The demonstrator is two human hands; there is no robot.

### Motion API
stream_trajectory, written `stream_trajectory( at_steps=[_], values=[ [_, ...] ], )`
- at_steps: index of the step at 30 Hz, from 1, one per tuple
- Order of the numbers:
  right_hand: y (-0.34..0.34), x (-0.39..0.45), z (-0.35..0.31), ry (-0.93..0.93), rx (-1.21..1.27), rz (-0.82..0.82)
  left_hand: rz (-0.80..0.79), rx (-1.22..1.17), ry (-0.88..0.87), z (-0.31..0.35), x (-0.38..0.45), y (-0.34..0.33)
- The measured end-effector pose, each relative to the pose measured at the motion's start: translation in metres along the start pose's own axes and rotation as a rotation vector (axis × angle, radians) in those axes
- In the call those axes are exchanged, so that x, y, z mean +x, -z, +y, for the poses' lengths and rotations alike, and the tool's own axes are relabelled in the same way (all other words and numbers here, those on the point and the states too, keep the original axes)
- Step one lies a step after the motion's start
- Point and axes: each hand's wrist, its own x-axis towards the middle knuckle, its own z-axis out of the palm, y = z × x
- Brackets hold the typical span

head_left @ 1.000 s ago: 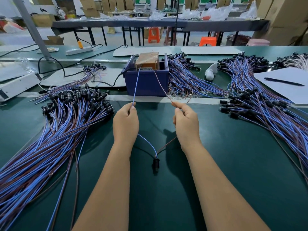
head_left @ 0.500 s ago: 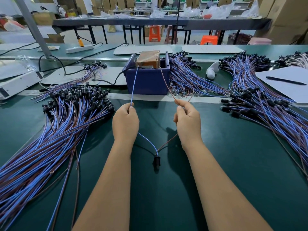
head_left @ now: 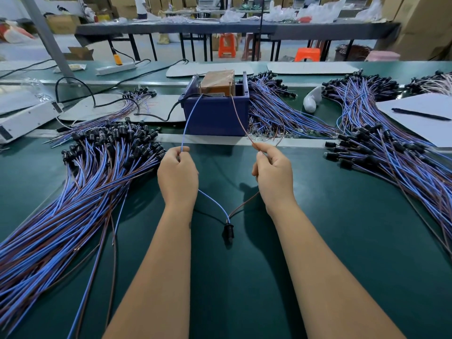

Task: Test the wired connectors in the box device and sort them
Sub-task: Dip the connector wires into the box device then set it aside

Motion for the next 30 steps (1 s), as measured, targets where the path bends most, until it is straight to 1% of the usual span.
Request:
stream_trajectory(
  at_steps=[6, 12, 30],
  values=[
    [-0.0001, 0.0008, -0.0004, -0.015, -0.015, 0.004, 0.050, 0.011, -0.050, 0.0015, -0.0009, 0.0015],
    [0.0002, -0.0001, -0.0015, -0.030, -0.030, 0.000, 0.082, 0.010, -0.058, -0.0005, 0.0010, 0.0013],
    [-0.0001, -0.0012, -0.0015, -0.015, -0.046, 0.020, 0.058, -0.012, -0.045, -0.0025, 0.0014, 0.0017]
  ],
)
